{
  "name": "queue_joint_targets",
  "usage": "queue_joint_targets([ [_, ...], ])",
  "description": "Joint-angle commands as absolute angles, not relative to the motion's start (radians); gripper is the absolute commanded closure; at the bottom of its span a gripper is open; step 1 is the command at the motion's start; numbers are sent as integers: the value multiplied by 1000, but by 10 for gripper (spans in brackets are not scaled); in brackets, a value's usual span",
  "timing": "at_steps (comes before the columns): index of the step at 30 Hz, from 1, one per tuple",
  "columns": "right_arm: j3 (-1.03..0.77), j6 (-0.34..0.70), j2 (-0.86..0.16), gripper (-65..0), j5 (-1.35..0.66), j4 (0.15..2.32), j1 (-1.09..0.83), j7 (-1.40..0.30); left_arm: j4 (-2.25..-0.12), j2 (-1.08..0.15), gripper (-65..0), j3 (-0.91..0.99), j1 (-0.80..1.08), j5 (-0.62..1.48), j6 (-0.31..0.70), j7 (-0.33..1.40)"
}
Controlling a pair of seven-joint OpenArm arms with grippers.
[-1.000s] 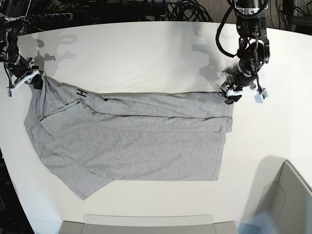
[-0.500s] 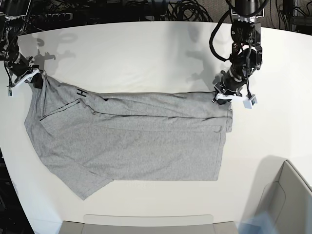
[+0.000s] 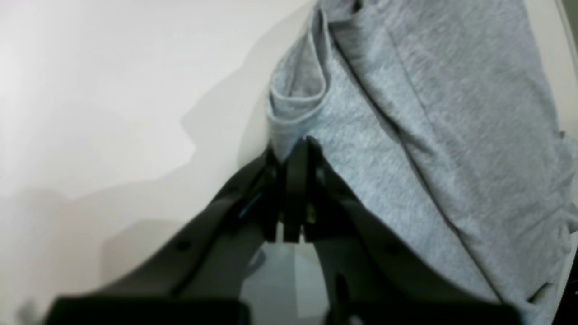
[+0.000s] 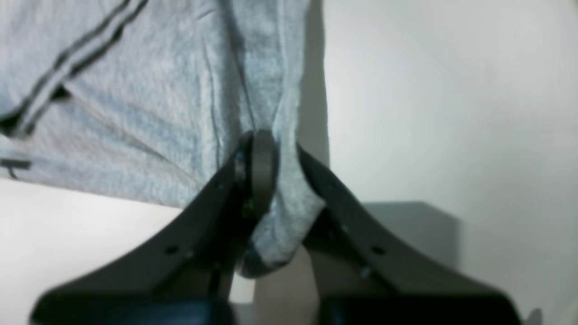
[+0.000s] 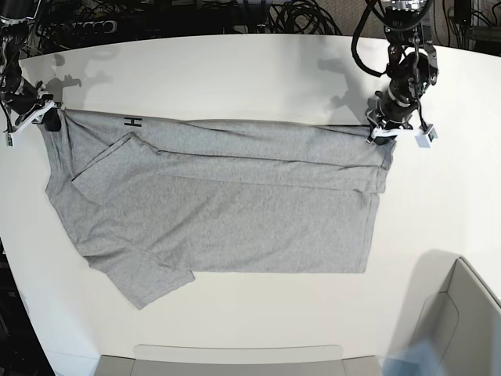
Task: Fold the T-shirt properly
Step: 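Drag the held shoulder edges back toward the collar with both grippers, then lower the fabric and open both grippers, raising them away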
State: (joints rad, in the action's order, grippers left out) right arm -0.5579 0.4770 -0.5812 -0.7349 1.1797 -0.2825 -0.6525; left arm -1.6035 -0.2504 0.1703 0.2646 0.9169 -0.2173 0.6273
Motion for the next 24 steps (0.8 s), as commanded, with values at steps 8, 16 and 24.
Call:
queue_joint_targets([
  [8,-568,476,-552,0,-736,1362,-447,-648,-1762,-274,-10,251,461,906,-225,602],
  [16,-570,476,-545,0,-736,1422,-538,-648,-1807,-277,-10,297,595,906,-225,604],
  [24,-568,476,-542,0,-736,1423,-579,-648,-1819,-277,-10,297,647,905,-225,604],
])
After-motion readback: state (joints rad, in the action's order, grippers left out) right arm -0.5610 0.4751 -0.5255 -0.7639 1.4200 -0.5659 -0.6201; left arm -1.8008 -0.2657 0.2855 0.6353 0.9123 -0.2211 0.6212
